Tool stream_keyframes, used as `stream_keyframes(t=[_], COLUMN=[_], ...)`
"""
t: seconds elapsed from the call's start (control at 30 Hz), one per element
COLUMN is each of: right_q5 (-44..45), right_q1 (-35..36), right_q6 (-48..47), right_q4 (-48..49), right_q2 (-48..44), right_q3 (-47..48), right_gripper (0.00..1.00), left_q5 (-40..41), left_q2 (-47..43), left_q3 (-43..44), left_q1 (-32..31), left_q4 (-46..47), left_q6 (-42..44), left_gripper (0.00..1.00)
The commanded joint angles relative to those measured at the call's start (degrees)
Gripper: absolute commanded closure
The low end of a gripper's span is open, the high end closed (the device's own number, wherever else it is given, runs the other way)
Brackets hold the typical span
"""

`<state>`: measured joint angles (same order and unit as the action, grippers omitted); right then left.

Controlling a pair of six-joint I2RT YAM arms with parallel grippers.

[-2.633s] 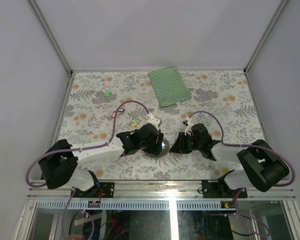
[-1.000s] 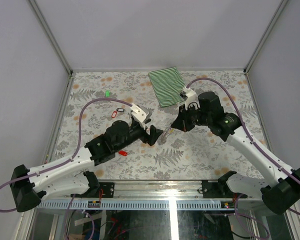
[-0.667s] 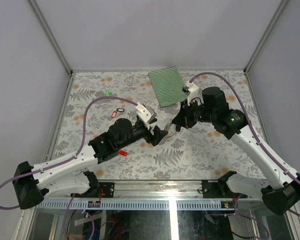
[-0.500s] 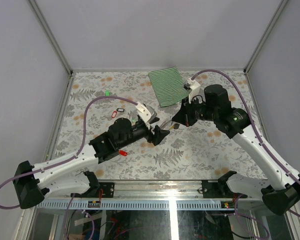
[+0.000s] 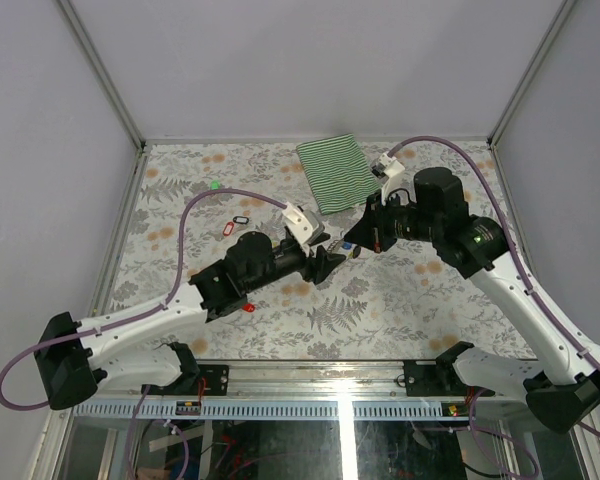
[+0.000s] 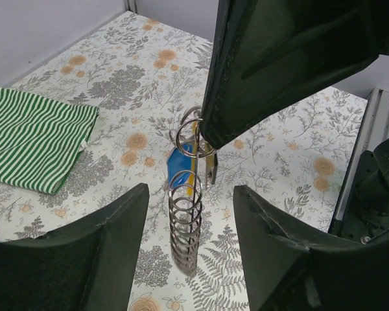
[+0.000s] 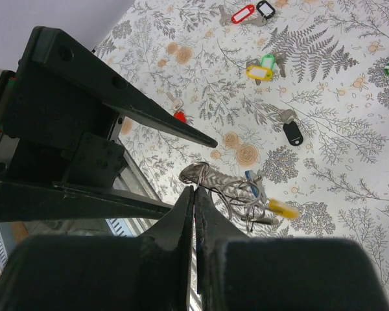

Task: Put the keys on the keyring

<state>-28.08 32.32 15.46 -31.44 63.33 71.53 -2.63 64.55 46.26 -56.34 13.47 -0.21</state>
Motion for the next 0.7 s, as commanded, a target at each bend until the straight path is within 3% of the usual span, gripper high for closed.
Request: stream_keyframes(t=[0.0, 0.4, 0.67], right_q5=[-1.93, -3.22, -3.76], right_q1=[0.42, 0.42, 0.47], right_q6=[1.31, 2.41, 2.57], right_q4=[1.69, 2.24, 2.07], right_q2=[-1.98, -2.42, -2.83], right_q3=[3.61, 3.78, 3.88], right_gripper=[1.00, 1.00, 1.00], left_q5=[-1.61, -3.89, -2.61], left_q2=[0.37, 0.98, 1.02], left_q3=[2.34, 2.42, 2.57], left_q1=[-0.35, -0.38, -0.31], left_q4=[5.83, 6.72, 7.40], left_q6=[1.96, 3.54, 4.14], left_gripper=[0.46, 0.66, 0.98])
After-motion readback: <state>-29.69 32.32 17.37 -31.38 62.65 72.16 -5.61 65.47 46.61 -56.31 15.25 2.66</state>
